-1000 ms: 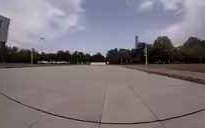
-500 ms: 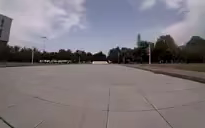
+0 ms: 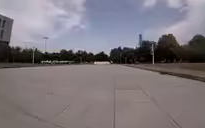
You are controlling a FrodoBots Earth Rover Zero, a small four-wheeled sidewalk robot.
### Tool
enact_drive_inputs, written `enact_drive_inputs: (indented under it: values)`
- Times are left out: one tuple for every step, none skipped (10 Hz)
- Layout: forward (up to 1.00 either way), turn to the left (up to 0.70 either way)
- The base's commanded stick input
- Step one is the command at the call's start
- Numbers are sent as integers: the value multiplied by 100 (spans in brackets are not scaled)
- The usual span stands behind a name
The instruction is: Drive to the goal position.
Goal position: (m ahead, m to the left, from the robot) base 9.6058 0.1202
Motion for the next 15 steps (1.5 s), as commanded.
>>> enact_drive_inputs:
  values:
    - [100, 0]
    - [100, 0]
    - [100, 0]
    - [100, 0]
    - [100, 0]
    - [100, 0]
    - [100, 0]
    - [100, 0]
    - [100, 0]
    - [100, 0]
    - [100, 0]
    - [100, 0]
    - [100, 0]
    - [100, 0]
    - [100, 0]
